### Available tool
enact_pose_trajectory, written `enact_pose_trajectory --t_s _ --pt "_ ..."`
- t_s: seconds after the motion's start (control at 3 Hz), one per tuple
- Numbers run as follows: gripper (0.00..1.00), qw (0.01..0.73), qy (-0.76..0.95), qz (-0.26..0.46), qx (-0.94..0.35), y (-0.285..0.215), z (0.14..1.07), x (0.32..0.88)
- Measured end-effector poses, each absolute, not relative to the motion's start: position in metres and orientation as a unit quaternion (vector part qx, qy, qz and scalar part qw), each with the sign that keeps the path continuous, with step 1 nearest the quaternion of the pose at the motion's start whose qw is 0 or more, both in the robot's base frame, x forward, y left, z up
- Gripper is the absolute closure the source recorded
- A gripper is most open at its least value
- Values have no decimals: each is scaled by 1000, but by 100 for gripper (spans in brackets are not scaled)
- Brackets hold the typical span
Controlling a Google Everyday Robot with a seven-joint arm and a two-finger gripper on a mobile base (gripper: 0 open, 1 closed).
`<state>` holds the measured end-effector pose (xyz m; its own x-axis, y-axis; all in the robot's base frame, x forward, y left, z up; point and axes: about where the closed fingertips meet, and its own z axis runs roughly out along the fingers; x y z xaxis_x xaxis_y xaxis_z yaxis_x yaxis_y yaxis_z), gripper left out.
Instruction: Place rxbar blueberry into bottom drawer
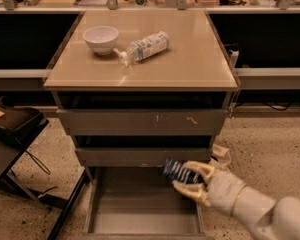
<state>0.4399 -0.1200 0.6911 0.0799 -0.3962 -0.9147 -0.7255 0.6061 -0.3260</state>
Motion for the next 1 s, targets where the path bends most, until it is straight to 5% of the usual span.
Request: enact_pose_trajectory --t_s 0.67,1.0 --pt "100 510 667 215 -498 27 492 374" --pt "100 500 687 220 -479 39 462 374"
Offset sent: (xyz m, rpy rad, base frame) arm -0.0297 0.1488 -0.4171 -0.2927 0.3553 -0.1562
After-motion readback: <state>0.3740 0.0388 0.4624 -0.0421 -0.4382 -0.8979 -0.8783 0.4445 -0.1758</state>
